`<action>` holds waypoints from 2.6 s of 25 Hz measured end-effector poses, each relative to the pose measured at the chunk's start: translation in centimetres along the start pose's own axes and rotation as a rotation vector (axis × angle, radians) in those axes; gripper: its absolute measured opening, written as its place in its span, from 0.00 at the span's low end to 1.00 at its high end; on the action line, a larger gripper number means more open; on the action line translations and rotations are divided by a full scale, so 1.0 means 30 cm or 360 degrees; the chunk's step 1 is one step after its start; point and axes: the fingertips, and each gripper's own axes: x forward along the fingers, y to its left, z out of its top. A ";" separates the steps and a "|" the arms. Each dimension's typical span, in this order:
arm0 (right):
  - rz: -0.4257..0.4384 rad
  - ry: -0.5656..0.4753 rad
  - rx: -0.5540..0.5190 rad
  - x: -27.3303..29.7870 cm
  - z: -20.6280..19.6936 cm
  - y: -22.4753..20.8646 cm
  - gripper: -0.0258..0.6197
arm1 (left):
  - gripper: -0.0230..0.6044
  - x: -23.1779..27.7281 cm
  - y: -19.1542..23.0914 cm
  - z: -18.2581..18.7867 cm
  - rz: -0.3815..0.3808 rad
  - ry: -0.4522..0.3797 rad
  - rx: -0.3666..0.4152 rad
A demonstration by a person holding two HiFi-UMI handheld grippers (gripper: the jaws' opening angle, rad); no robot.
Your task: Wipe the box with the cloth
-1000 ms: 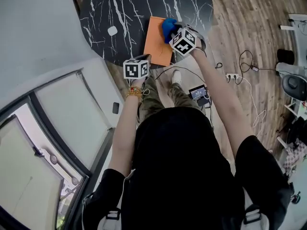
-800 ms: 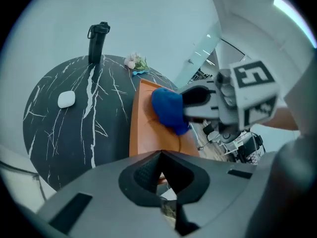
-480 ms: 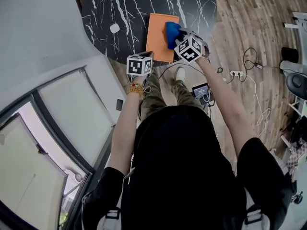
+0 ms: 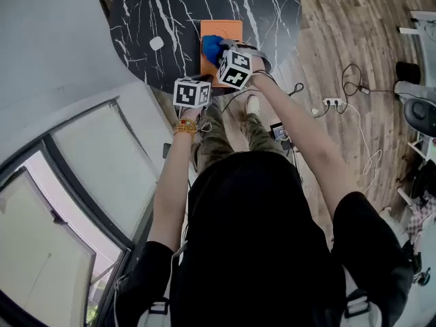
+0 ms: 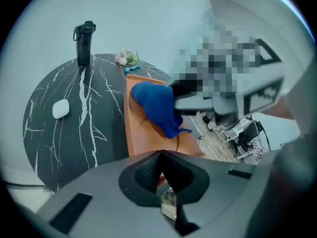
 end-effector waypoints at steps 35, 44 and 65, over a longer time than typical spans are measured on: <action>-0.0185 -0.0050 0.0781 -0.176 -0.251 0.010 0.15 | 0.04 -0.011 0.009 -0.002 0.0065 0.0028 0.0107; 0.0143 -0.0080 0.0945 -0.225 -0.342 0.223 0.15 | 0.04 -0.010 -0.005 -0.012 0.0057 0.0102 0.0152; 0.0045 0.0019 0.0383 -0.023 -0.147 -0.214 0.15 | 0.04 -0.002 0.027 0.007 0.0001 0.0110 0.0189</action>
